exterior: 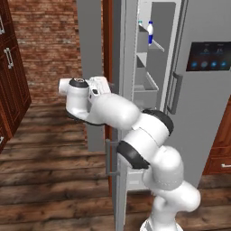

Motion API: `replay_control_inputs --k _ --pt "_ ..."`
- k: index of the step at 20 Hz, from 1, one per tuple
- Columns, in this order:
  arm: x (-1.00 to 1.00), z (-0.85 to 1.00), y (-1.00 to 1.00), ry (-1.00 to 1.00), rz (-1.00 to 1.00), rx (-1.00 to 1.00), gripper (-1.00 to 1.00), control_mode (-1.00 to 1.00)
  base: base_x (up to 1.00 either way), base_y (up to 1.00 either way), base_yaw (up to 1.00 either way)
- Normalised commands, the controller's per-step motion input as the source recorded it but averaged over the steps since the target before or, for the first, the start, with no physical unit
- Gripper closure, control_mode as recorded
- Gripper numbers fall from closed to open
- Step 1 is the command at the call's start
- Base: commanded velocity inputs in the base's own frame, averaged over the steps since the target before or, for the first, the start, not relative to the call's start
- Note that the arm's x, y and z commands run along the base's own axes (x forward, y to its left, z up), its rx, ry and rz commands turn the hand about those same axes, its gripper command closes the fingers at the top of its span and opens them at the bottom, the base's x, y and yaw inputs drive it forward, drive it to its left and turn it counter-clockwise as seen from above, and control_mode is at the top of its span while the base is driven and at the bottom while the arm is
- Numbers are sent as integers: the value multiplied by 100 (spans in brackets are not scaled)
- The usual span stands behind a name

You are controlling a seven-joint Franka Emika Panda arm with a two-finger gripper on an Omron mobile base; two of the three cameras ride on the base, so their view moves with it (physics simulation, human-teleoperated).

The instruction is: Take the bottled waters from the counter and place them in the freezer to freeze. Close the freezer door after placing the bottles.

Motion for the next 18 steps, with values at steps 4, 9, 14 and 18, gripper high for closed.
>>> replay_control_inputs --k 4,9,14,18 --pt "0 -14 -83 -3 16 0 -100 -100 0 0 0" --pt "0 -15 -98 -3 19 0 -100 -100 0 0 0" --pt "0 -21 -100 -5 25 0 -100 -100 0 0 0" --pt "0 -26 -100 -5 26 0 -100 -100 0 0 0"
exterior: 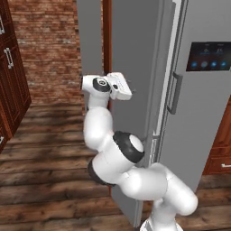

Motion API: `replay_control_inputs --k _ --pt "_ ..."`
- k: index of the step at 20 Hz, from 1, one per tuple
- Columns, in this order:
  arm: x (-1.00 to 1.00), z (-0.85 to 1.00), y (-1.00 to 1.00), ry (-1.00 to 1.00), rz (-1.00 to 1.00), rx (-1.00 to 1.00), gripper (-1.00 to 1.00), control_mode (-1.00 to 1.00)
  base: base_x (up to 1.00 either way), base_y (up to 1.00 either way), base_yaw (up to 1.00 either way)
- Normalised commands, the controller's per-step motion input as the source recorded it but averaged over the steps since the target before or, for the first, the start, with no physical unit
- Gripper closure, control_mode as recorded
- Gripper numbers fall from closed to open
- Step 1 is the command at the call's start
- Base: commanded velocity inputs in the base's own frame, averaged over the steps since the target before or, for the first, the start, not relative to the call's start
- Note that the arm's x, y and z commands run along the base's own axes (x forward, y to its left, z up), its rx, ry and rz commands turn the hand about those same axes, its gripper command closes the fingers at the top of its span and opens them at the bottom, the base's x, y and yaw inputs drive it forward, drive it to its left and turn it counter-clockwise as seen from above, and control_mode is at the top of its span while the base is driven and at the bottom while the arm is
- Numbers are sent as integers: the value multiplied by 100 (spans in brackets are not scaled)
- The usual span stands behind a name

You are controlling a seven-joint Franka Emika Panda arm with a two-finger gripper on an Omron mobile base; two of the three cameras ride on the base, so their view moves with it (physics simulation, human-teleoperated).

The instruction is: Take the bottled waters from the counter and place them in the freezer to freeze. Close the freezer door after placing the bottles.

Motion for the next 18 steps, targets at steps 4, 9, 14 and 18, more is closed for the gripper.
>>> replay_control_inputs --k 4,9,14,18 --pt "0 -28 -100 -9 30 0 -100 -100 0 0 0" --pt "0 -26 -100 -8 30 0 -100 -100 0 0 0" --pt "11 -10 -99 -2 25 4 -100 -100 0 0 0" --pt "64 0 -79 0 11 16 -100 -100 0 0 0"
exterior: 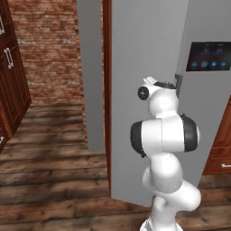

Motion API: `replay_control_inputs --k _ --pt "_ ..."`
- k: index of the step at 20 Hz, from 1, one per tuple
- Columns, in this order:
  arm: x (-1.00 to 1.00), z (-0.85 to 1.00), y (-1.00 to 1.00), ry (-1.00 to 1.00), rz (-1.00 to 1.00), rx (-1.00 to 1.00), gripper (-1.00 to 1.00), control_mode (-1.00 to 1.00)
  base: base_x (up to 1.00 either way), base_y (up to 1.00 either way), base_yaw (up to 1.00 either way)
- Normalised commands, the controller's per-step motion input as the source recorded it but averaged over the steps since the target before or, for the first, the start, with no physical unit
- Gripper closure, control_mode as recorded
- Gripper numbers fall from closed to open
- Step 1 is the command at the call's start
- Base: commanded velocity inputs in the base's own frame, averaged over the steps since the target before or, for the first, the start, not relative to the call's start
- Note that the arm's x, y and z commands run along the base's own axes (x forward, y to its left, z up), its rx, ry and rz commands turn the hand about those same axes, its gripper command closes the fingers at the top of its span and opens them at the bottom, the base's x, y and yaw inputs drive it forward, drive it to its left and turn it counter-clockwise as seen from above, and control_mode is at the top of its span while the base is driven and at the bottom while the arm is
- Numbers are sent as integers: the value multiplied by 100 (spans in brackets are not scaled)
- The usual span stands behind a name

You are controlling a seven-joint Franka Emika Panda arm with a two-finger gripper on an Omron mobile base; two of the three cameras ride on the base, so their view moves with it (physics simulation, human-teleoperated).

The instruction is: Take the bottled waters from the counter and place them in the freezer to freeze. Close the freezer door after placing the bottles.

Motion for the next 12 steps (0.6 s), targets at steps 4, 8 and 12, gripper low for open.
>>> replay_control_inputs --k 4,8,12 --pt "98 1 -65 8 2 26 -100 -100 0 0 0" --pt "92 0 -54 11 1 26 -100 -100 0 0 0" --pt "34 -5 -23 1 5 5 -100 -100 0 0 0"
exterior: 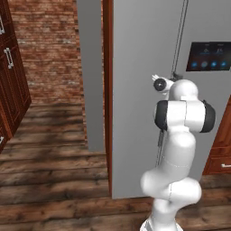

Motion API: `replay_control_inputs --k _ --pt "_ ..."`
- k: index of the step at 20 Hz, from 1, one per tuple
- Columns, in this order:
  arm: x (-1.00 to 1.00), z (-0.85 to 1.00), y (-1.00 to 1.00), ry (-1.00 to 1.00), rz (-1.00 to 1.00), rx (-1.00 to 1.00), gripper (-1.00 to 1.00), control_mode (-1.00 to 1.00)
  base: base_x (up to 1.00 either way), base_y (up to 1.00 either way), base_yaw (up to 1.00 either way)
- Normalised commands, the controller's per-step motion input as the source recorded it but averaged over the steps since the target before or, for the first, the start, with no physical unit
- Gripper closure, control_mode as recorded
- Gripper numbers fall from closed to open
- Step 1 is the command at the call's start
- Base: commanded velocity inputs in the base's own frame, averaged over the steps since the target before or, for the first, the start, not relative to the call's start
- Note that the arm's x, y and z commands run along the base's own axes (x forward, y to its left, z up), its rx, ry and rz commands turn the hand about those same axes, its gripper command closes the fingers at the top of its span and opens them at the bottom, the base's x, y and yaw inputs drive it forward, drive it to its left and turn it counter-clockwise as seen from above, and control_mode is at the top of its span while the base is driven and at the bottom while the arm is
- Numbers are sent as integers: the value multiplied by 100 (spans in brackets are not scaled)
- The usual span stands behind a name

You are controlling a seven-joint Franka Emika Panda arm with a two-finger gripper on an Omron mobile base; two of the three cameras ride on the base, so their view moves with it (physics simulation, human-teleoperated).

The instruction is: Take the bottled waters from the counter and place them in the freezer to freeze. Close the freezer door after placing the bottles.

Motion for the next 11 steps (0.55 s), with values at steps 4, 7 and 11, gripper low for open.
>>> replay_control_inputs --k 4,7,11 --pt "8 -2 -3 0 2 0 -100 -100 0 0 0" --pt "0 0 0 0 0 0 -100 -100 0 0 0" --pt "0 0 0 0 0 0 -100 -100 0 0 0"
